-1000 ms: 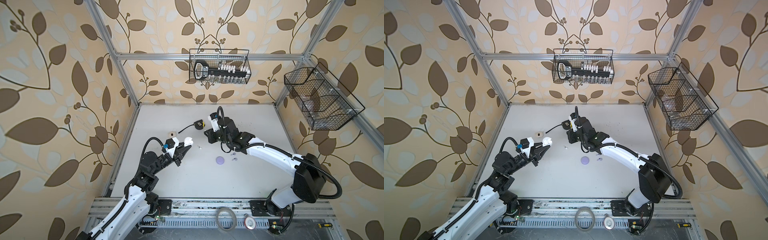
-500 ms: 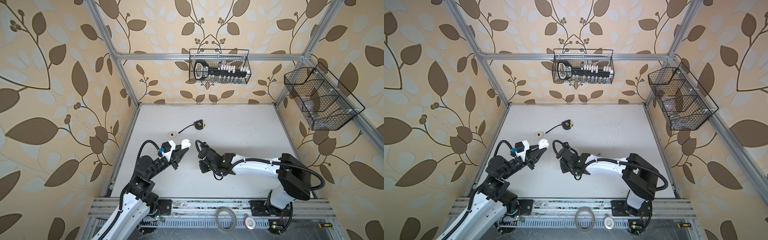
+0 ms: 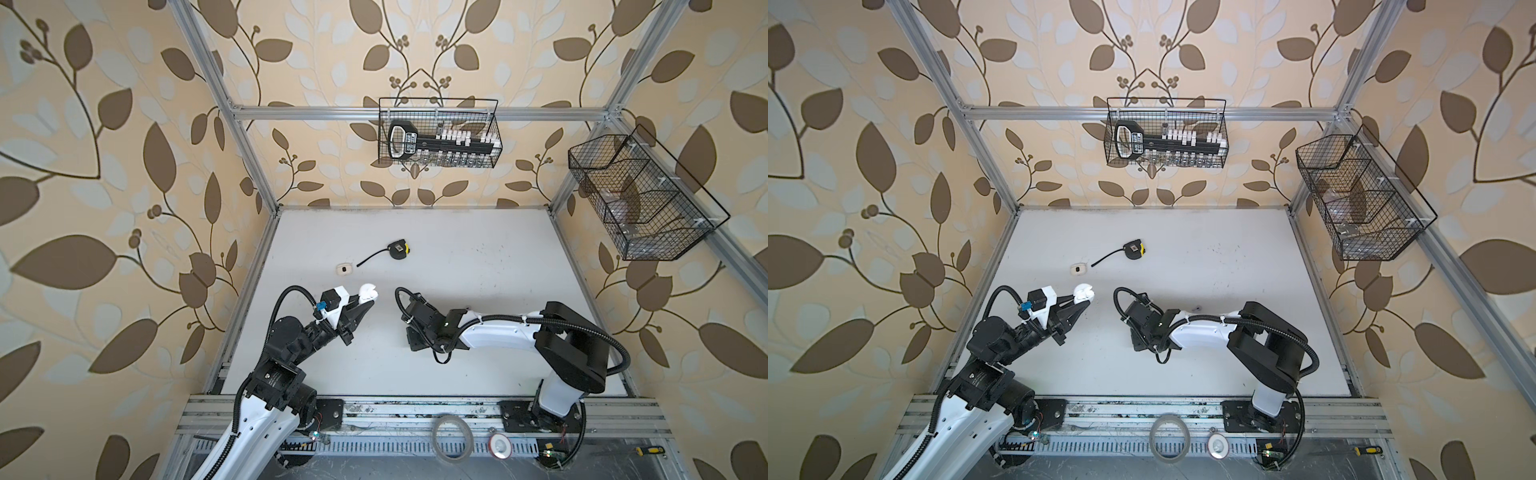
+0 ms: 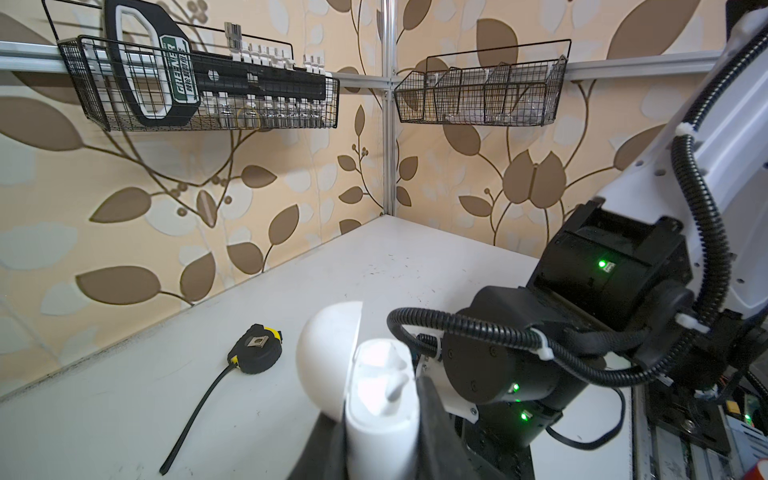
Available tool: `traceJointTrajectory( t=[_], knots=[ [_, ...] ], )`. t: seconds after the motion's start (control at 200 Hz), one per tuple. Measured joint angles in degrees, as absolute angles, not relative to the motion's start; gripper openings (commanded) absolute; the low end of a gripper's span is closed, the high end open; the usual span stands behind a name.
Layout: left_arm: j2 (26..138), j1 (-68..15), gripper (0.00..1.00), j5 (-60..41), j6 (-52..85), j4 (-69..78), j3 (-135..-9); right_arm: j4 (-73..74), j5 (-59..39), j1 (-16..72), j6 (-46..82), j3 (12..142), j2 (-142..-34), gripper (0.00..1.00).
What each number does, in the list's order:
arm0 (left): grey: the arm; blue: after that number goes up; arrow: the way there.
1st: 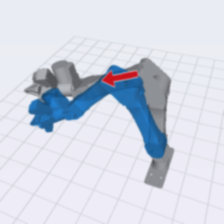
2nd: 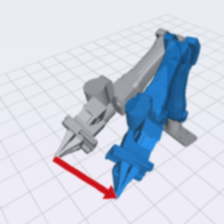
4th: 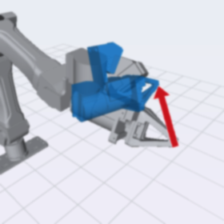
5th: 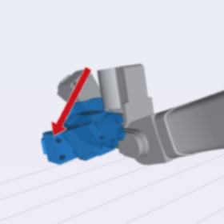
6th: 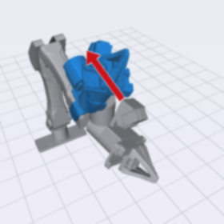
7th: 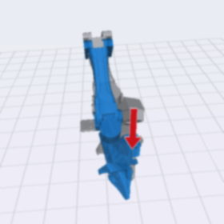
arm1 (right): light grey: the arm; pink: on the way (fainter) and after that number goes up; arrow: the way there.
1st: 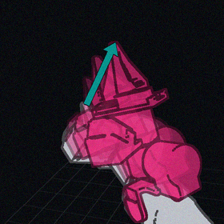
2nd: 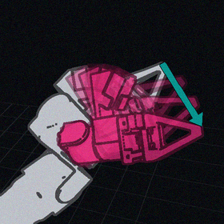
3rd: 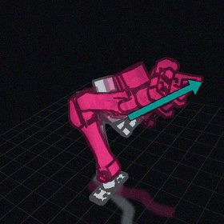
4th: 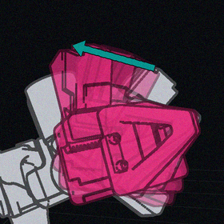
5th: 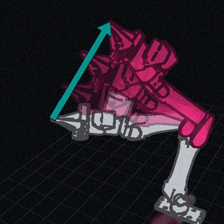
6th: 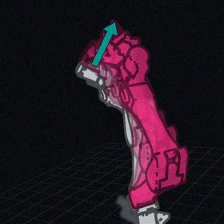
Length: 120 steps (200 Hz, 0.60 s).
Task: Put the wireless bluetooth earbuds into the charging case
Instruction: 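Carry the earbud with the right gripper toward the left gripper's case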
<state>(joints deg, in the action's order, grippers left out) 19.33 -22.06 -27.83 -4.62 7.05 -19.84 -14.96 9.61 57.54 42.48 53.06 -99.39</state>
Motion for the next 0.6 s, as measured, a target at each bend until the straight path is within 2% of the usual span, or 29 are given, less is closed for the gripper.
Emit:
traceJointTrajectory(
  t=[0.08, 0.2, 0.6],
  knots=[
    [18.59, -22.06, 0.0, -27.81, -4.8, 7.05, -19.84, -14.92, 9.34, 57.34, 42.46, 53.21, -99.39, 0.39],
    [17.76, -22.06, 0.0, -27.83, -4.99, 7.03, -19.84, -17.23, 8.91, 57.19, 40.36, 54.26, -99.39, 0.49],
    [16.73, -22.06, 0.0, -27.83, -5.41, 6.48, -19.84, -36.51, 4.99, 54.33, 29.34, 67.94, -103.63, 0.51]
  ],
)
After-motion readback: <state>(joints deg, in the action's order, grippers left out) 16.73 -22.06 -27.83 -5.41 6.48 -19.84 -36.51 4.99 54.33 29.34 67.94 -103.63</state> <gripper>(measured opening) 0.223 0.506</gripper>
